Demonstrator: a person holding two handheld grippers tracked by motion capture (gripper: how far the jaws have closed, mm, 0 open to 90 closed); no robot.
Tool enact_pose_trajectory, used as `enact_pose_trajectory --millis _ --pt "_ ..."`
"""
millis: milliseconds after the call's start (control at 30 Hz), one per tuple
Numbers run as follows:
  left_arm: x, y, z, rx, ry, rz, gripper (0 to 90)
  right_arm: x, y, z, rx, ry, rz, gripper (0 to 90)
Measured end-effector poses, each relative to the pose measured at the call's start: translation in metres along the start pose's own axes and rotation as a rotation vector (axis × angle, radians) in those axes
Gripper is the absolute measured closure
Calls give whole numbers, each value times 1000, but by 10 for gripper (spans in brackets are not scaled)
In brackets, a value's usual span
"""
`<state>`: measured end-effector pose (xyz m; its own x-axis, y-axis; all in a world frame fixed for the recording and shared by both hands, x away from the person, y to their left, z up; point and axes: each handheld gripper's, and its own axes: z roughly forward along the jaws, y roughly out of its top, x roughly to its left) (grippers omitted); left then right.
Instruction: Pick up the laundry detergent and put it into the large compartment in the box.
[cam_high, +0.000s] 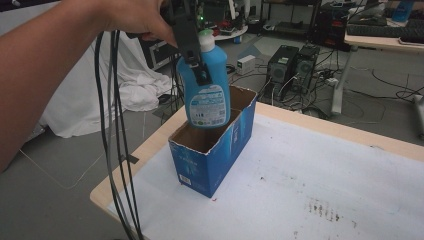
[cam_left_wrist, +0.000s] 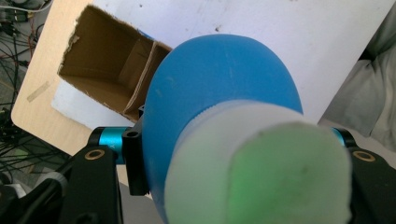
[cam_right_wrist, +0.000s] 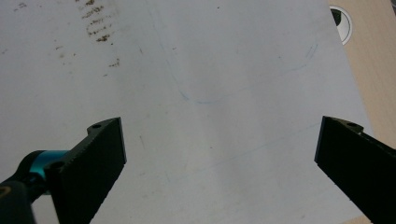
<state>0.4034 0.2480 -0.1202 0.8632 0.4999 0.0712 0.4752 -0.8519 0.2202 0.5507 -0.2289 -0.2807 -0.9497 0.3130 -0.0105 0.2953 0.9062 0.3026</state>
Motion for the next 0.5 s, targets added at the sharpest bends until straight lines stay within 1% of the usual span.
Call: enact_pose_trajectory --millis 33,233,333,400,500 --pt "2 -1 2 5 0 6 378 0 0 0 1 1 -2 11" --pt "8 -7 20 13 -14 0 378 -2 -1 1 6 0 6 11" --pt "10 -10 33 16 -26 -2 378 -2 -1 2 11 2 5 11" --pt "11 -12 42 24 -33 0 378 -1 0 3 17 3 11 11" --pt "10 -12 55 30 -40 2 378 -1 1 4 14 4 5 11"
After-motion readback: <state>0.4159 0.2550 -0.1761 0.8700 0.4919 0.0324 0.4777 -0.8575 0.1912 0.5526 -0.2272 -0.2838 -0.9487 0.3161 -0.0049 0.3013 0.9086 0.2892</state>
